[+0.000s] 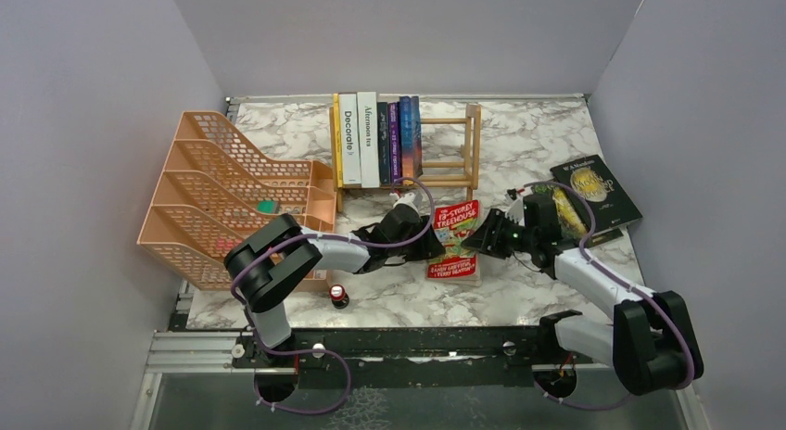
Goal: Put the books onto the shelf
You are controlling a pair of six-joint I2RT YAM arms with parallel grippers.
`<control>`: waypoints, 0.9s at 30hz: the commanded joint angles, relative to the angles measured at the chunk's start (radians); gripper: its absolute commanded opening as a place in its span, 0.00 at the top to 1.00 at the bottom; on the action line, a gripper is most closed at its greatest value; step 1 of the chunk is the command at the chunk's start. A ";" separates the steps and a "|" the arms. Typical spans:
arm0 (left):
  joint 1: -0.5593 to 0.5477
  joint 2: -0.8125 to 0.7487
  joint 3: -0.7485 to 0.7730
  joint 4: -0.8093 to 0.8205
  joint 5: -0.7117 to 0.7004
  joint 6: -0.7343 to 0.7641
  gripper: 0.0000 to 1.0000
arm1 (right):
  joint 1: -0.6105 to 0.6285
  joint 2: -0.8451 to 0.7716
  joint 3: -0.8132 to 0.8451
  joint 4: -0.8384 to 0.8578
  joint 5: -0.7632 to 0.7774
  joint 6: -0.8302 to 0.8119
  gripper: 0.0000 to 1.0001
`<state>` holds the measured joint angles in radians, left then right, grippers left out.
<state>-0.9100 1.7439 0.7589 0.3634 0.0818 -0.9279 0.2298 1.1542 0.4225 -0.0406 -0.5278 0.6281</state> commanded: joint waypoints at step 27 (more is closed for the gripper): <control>-0.004 -0.039 -0.019 -0.039 -0.050 0.021 0.50 | 0.008 -0.039 0.109 -0.208 0.157 -0.031 0.82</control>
<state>-0.9115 1.7355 0.7555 0.3565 0.0612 -0.9218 0.2329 1.1225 0.5045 -0.2276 -0.3599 0.6044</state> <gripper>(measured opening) 0.498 0.235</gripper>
